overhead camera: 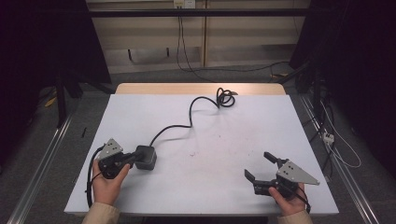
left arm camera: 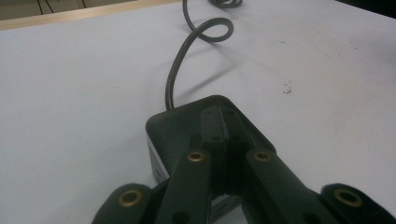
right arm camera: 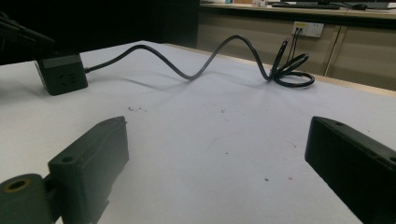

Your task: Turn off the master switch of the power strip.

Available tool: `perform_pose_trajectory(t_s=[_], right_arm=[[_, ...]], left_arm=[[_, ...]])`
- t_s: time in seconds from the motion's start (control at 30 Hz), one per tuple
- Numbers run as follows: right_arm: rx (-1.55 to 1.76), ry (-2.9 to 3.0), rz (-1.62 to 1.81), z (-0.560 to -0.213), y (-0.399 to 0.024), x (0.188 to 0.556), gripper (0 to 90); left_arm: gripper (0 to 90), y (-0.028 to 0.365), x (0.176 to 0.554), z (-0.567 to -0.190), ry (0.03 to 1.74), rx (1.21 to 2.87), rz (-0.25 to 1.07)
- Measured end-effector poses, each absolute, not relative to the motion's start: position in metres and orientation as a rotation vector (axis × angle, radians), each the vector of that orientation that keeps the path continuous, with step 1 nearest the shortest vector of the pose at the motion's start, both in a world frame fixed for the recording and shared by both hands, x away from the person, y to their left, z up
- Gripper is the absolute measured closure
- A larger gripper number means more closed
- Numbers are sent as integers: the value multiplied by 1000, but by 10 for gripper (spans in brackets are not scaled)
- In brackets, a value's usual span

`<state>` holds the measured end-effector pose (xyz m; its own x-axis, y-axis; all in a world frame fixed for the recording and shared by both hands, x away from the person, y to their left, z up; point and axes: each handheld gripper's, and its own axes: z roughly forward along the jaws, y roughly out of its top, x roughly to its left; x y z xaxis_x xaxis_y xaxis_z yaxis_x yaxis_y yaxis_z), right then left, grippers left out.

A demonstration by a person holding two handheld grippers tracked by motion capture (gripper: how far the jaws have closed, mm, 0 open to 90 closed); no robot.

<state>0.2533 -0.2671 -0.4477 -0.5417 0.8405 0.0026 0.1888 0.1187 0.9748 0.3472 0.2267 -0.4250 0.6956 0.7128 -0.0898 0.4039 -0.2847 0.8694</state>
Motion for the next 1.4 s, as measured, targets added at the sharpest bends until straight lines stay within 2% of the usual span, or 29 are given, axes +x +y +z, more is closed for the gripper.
perform_pose_trajectory(t_s=[1.4], right_arm=[[994, 1813, 1464, -448, -267, 253, 57]], left_arm=[[900, 224, 345, -424, 875, 1926, 411]])
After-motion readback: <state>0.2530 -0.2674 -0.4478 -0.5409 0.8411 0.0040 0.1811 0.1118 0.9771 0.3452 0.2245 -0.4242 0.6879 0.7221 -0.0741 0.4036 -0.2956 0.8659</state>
